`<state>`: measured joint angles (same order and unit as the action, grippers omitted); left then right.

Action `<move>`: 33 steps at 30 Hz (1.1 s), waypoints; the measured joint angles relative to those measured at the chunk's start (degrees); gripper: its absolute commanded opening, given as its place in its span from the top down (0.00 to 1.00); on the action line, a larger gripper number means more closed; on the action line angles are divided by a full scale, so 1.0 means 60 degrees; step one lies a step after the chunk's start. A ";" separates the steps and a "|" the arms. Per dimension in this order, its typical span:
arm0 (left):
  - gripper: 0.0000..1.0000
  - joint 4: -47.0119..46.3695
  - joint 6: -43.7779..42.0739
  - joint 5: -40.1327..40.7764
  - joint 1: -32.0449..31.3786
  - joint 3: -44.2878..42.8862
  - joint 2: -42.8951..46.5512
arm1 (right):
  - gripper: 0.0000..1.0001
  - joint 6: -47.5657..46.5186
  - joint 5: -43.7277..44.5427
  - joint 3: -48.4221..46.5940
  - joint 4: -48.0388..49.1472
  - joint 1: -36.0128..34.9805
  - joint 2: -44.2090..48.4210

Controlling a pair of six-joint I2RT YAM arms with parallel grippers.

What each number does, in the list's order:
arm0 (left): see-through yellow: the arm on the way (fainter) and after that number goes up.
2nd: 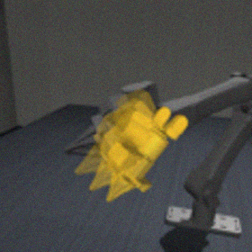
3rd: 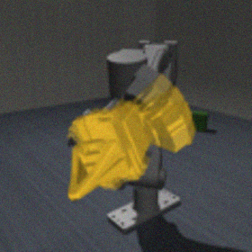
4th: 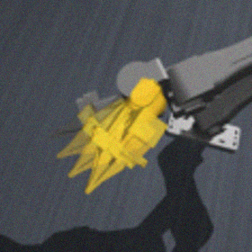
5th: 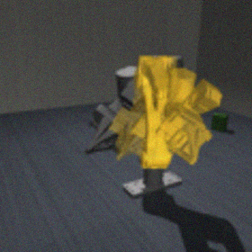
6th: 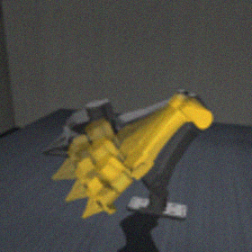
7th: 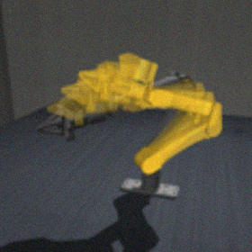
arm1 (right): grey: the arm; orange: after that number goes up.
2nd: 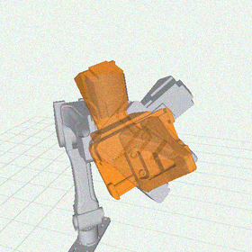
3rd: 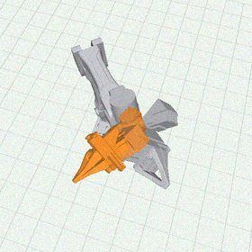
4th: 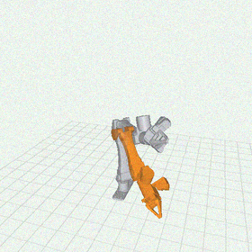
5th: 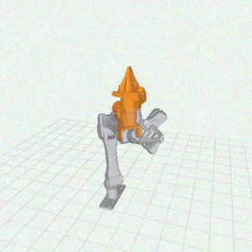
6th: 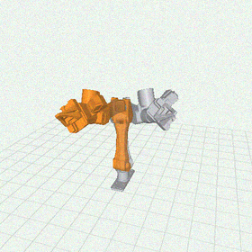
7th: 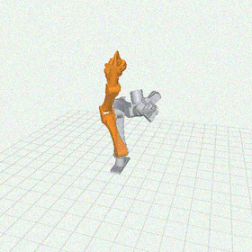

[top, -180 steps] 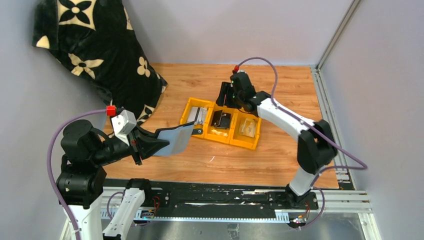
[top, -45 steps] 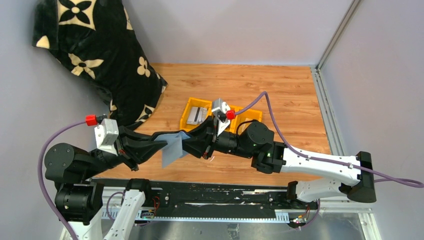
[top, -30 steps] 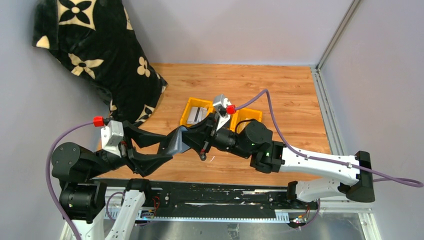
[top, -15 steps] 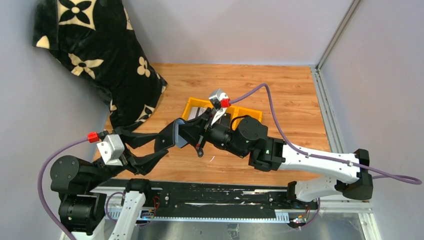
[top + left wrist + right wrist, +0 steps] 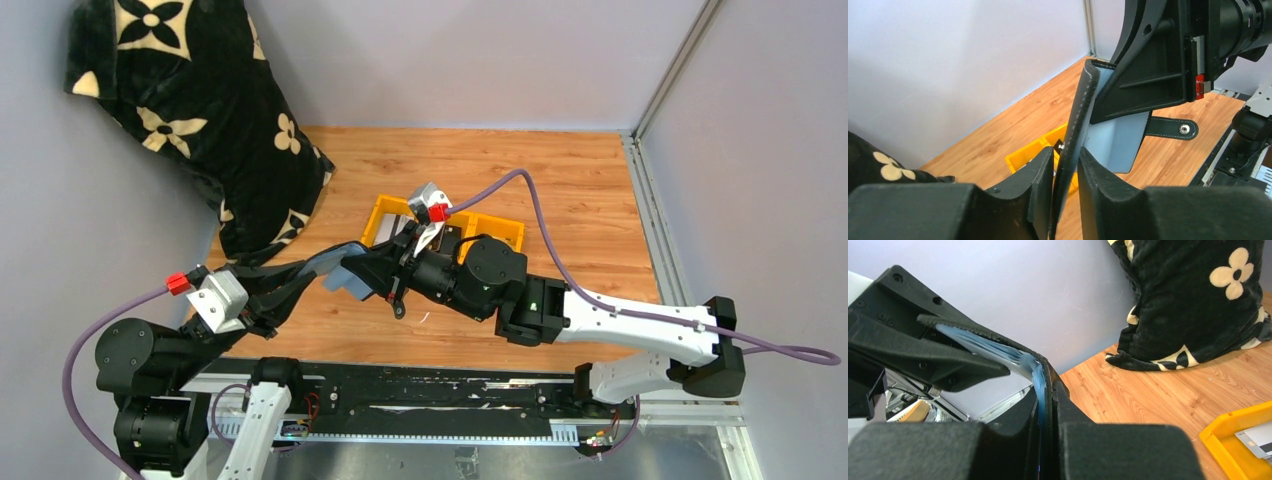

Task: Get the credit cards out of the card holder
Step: Remove the credit card from the card holder.

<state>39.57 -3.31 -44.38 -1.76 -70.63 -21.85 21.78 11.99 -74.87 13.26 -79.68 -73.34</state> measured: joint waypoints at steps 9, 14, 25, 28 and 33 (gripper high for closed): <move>0.85 0.0007 0.0127 -0.0270 0.0000 -0.0226 0.0000 | 1.00 -0.0222 -0.0153 0.0426 0.0149 -0.0055 0.0372; 0.89 0.0073 0.0419 -0.0641 0.0000 -0.0419 -0.0029 | 1.00 -0.0463 -0.0772 0.0918 0.0488 -0.0055 0.0750; 0.85 -0.0739 0.3461 -0.2936 -0.0015 -0.0780 -0.0984 | 1.00 -0.1166 -0.3519 0.1541 0.0721 0.0007 0.1858; 0.89 -0.1020 0.4189 -0.3337 -0.0044 -0.0718 -0.1268 | 1.00 -0.1268 -0.3967 0.1672 0.0729 0.0062 0.2055; 1.00 -0.2095 0.5843 -0.4167 -0.0051 -0.0401 -0.1333 | 0.91 -0.1355 -0.4583 0.1785 0.0750 0.0058 0.2288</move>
<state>27.00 31.75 -69.38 -2.07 -73.03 -29.85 13.65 -15.51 -64.16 17.76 -79.33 -59.61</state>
